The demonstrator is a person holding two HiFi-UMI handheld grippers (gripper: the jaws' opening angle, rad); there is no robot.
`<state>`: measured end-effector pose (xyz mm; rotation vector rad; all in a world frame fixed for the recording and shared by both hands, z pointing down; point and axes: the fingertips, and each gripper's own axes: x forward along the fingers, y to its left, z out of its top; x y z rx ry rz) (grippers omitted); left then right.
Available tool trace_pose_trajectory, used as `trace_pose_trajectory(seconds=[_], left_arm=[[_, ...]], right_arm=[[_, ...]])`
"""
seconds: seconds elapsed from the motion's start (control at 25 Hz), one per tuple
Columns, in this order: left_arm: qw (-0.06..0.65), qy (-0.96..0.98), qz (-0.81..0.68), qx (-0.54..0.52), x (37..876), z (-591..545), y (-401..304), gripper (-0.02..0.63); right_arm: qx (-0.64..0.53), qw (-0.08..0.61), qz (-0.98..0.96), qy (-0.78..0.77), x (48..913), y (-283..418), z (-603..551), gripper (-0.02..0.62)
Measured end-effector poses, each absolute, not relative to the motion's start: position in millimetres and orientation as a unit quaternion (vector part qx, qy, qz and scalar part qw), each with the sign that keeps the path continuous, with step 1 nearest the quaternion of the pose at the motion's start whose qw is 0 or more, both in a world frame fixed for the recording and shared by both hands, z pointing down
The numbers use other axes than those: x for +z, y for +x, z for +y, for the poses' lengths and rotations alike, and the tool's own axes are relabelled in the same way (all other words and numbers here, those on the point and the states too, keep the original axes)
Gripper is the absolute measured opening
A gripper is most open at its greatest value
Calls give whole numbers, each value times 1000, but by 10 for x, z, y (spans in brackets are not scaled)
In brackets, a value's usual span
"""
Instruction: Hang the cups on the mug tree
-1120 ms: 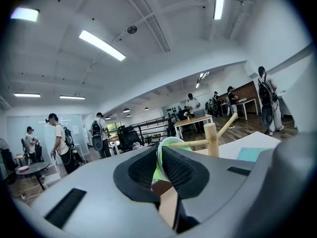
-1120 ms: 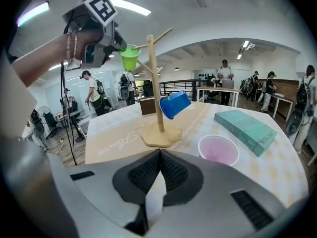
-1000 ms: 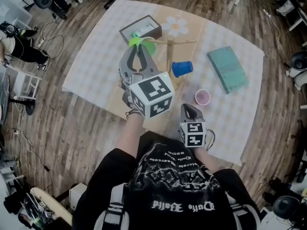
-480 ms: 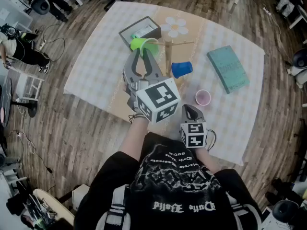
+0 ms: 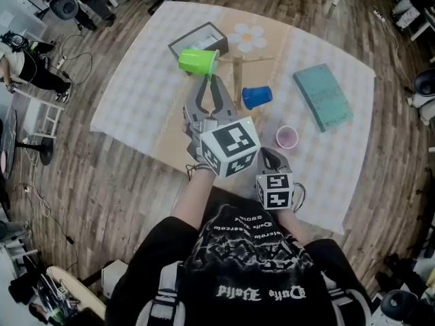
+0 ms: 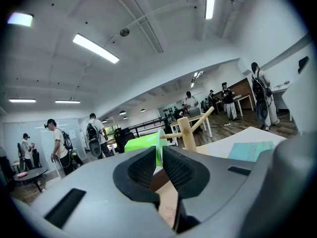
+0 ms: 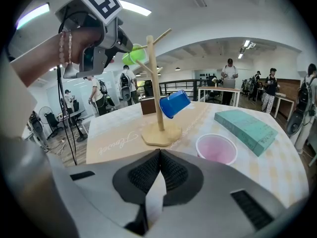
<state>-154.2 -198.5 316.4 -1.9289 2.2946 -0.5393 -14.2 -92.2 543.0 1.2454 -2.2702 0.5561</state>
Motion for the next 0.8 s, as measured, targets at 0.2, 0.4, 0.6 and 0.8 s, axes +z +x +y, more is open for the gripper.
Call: trace_pose_trajectory(seconds=[0.2, 0.4, 0.6, 0.8], left_arm=[[41, -638, 750, -171, 3170, -2015, -1515, 42], [36, -655, 735, -173, 3196, -2026, -1412, 32], [36, -670, 719, -181, 3263, -2032, -1285, 32], [37, -680, 710, -181, 3290, -2026, -1209, 32]], right_arm=[[203, 243, -830, 458, 5401, -88, -931, 9], [203, 243, -830, 459, 5402, -38, -941, 9], [204, 240, -832, 456, 5430, -35, -955, 9], [207, 235, -836, 451, 5438, -50, -942, 9]])
